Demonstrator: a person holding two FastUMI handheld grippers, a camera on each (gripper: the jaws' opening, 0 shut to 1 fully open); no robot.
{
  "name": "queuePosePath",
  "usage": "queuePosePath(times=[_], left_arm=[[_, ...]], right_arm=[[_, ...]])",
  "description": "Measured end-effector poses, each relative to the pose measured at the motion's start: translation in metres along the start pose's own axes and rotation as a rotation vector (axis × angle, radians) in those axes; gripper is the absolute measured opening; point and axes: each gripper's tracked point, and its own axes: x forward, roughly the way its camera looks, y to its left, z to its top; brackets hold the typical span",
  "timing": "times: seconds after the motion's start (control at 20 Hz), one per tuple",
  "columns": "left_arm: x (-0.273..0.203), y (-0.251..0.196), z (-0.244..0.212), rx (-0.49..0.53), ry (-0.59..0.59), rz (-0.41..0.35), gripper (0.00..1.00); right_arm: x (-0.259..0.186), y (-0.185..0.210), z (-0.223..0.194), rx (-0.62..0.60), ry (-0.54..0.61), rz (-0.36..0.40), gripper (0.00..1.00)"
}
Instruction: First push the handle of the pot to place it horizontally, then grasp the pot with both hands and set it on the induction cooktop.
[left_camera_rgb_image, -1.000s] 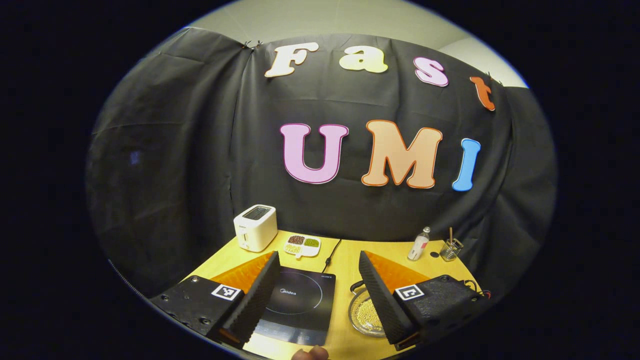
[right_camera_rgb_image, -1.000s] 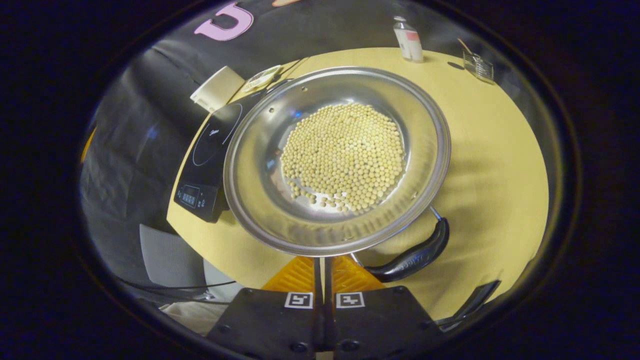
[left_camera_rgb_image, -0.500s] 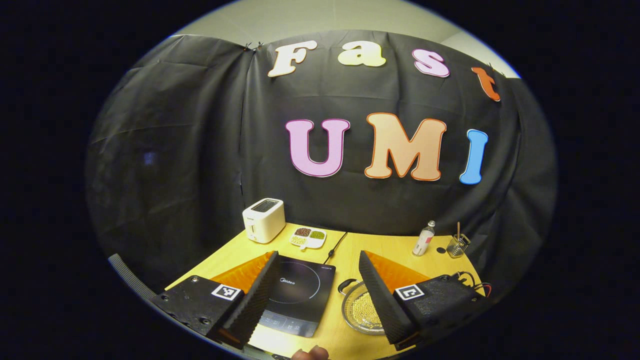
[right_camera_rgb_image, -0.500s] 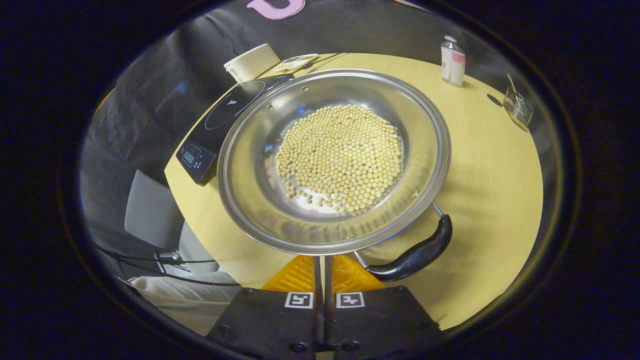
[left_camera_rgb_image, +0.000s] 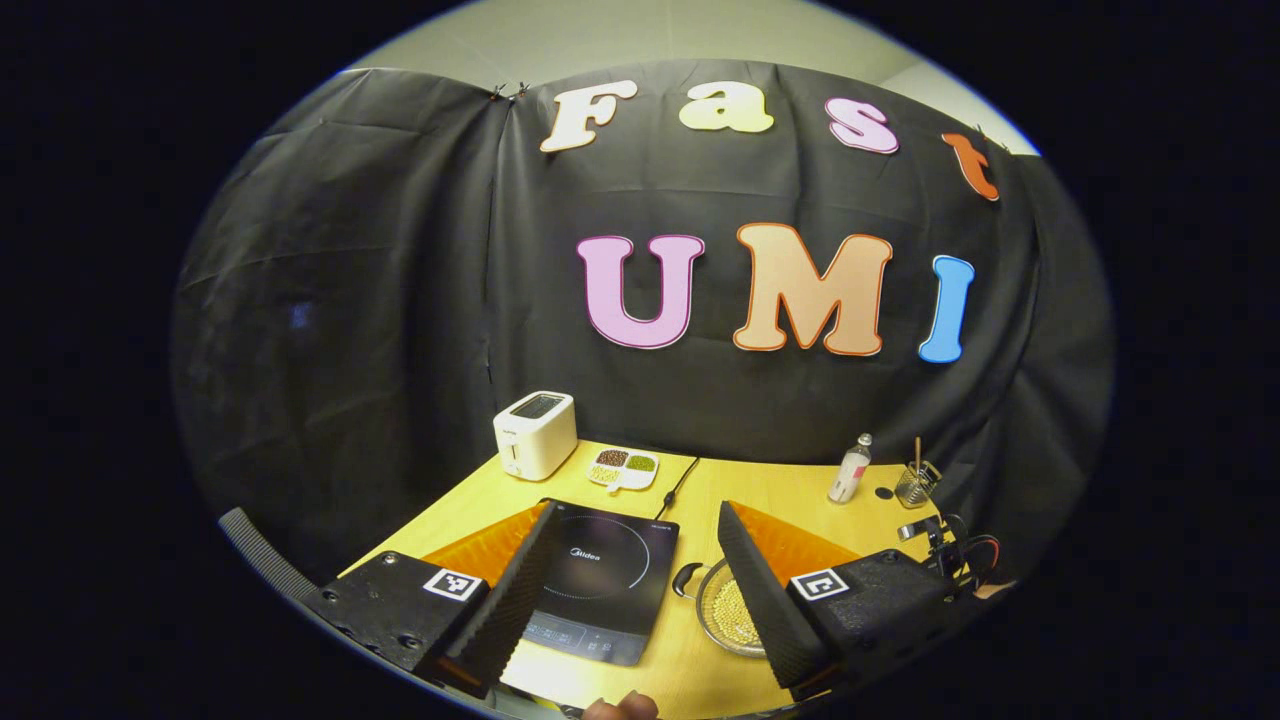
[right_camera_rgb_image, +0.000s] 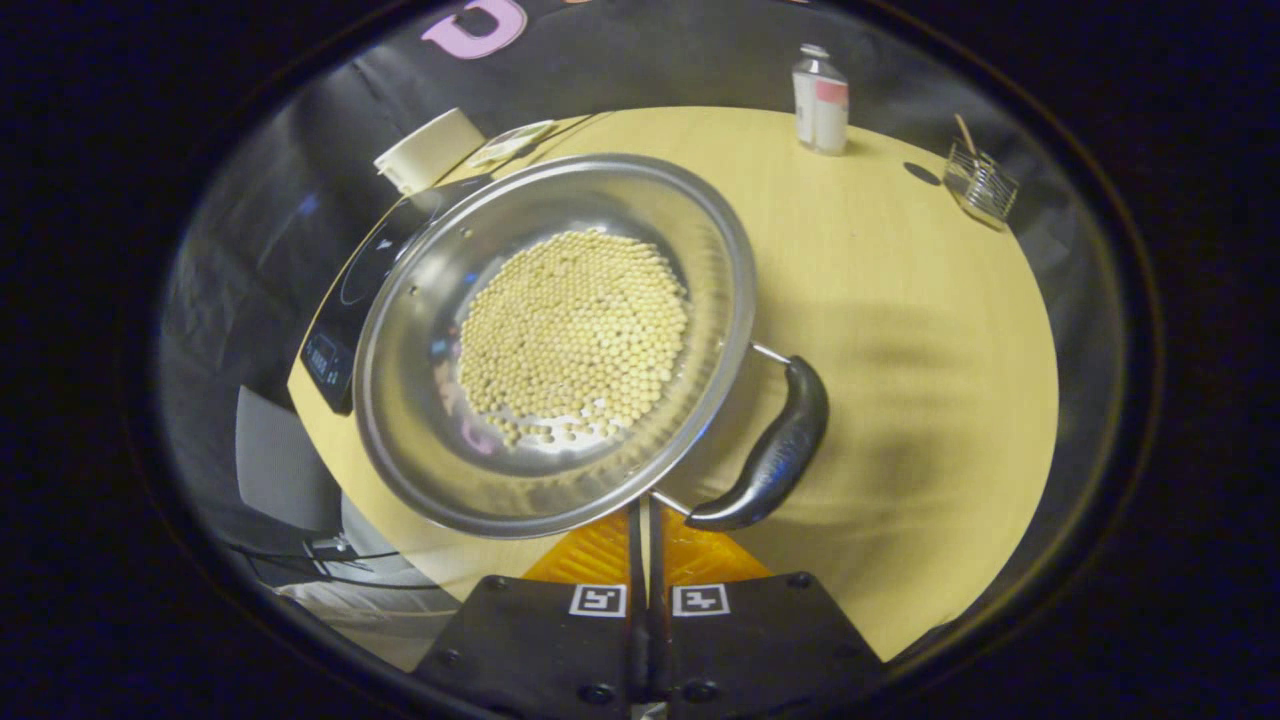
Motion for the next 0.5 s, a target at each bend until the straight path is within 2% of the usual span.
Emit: queuePosePath(times=[0.1,0.2,0.35,0.4,0.5], left_arm=[[0.000,0.009,-0.003,-0.011,0.007,-0.022,0.96],[0.003,0.016,-0.007,-0.017,0.016,-0.057,0.96],[0.012,0.024,-0.013,-0.018,0.041,-0.132,0.96],[0.016,0.025,-0.012,-0.014,0.040,-0.161,0.94],[0.023,0.026,-0.015,0.003,0.042,-0.221,0.96]], right_arm=[[-0.002,-0.009,0.003,0.049,-0.002,-0.045,0.00],[-0.012,-0.011,0.006,0.111,-0.016,-0.086,0.03],[-0.032,-0.006,0.010,0.182,-0.065,-0.137,0.00],[-0.039,-0.003,0.012,0.206,-0.088,-0.155,0.03],[-0.050,0.001,0.020,0.255,-0.133,-0.182,0.03]])
